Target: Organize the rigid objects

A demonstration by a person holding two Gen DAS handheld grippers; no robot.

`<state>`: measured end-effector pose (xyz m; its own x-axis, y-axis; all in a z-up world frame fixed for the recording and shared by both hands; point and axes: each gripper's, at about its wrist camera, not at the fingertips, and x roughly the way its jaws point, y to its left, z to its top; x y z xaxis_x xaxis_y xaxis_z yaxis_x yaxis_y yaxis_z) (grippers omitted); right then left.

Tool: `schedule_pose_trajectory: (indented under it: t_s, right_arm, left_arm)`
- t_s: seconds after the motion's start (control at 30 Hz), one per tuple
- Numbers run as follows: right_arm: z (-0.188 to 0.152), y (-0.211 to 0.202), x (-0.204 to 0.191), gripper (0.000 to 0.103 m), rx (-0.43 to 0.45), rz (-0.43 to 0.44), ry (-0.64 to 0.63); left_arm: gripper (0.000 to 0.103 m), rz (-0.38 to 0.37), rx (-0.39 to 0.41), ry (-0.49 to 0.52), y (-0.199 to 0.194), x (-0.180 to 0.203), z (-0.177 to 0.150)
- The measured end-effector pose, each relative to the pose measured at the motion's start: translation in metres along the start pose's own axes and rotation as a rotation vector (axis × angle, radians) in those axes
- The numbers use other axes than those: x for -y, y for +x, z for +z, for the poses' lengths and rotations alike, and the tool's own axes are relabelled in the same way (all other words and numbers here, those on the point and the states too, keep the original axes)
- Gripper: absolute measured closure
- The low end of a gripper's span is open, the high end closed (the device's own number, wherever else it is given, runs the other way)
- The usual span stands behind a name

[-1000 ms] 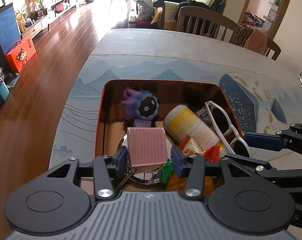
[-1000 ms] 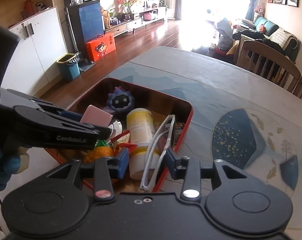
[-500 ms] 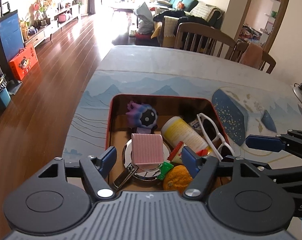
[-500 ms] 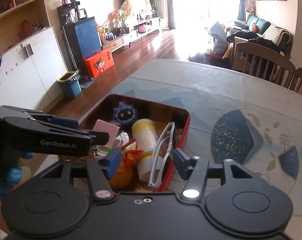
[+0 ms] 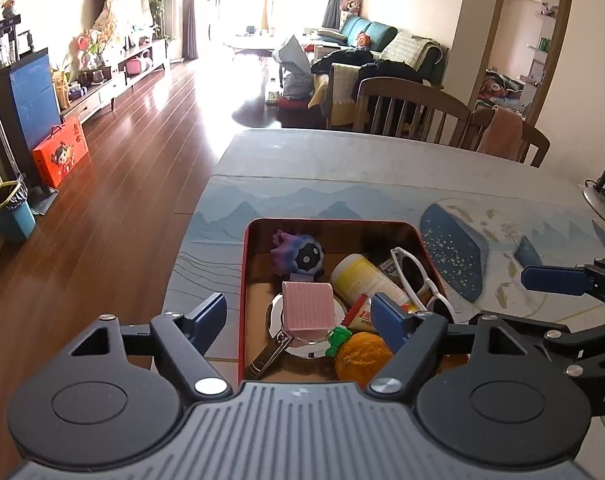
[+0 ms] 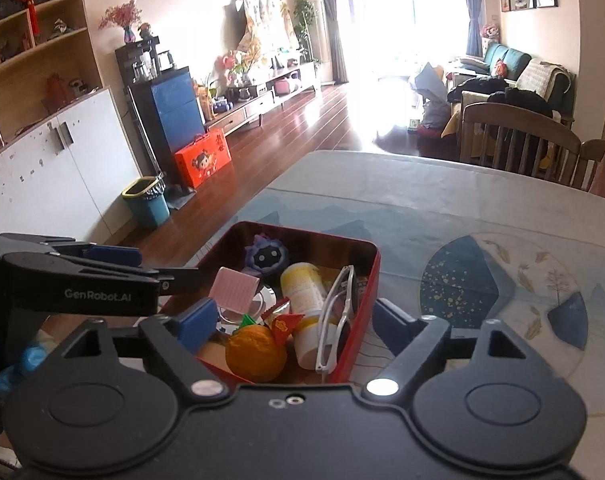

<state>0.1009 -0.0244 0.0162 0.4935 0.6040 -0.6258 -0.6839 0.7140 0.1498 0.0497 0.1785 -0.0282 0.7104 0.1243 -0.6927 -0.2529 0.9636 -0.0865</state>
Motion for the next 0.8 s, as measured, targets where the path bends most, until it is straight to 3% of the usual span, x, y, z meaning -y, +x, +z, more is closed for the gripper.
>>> schedule_pose_trajectory:
  t_s: [0.27, 0.43, 0.8]
  right_arm:
    - [-0.006, -0.016, 0.002, 0.008, 0.046, -0.010, 0.024]
    - [-0.010, -0.022, 0.001, 0.000, 0.055, -0.021, 0.025]
    - [-0.021, -0.036, 0.000, 0.000, 0.073, -0.036, 0.010]
  left_arm:
    - [0.017, -0.027, 0.023, 0.002, -0.016, 0.002, -0.003]
    - [0.001, -0.047, 0.033, 0.000, -0.023, 0.005, -0.005]
    - [0.000, -0.047, 0.012, -0.018, -0.033, 0.011, -0.016]
